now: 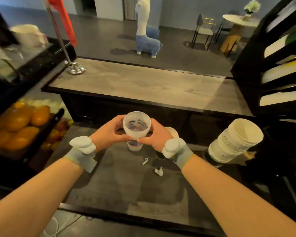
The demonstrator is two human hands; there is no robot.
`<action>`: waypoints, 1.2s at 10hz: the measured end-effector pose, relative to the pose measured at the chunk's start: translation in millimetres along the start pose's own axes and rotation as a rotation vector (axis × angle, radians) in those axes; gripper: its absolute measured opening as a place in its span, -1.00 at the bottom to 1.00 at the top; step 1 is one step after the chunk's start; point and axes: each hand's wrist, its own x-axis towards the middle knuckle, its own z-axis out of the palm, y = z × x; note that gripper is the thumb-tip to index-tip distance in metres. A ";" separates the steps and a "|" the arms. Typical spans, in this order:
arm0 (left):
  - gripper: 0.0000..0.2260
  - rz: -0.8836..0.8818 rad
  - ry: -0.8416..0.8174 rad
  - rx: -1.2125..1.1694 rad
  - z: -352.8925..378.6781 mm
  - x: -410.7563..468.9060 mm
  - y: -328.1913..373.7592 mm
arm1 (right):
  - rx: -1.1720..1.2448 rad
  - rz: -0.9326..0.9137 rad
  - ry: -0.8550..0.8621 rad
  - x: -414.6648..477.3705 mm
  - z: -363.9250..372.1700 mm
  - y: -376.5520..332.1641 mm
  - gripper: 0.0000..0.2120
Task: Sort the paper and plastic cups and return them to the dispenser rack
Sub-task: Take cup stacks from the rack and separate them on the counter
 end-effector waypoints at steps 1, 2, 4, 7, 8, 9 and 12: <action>-0.34 -0.044 0.018 0.027 -11.2 -0.7 -37.3 | -0.019 0.034 -0.030 20.0 33.5 11.5 -0.31; -0.36 -0.059 0.065 0.042 -6.8 4.5 -65.8 | -0.011 0.074 -0.074 31.9 51.6 22.7 -0.35; -0.34 -0.115 0.056 0.044 -1.1 20.8 -114.7 | -0.017 0.182 -0.051 52.2 79.2 49.4 -0.29; -0.41 -0.208 0.046 0.011 12.0 33.9 -149.8 | -0.128 0.342 -0.044 66.7 98.5 77.8 -0.22; -0.40 -0.222 0.040 -0.021 17.5 39.2 -157.4 | -0.126 0.320 -0.048 65.2 99.3 81.7 -0.27; -0.38 -0.253 0.038 0.021 21.3 42.2 -164.5 | -0.099 0.336 -0.041 66.3 104.0 82.8 -0.26; -0.28 -0.281 0.009 0.051 38.1 39.8 -168.5 | -0.088 0.354 -0.025 67.0 116.9 115.2 -0.32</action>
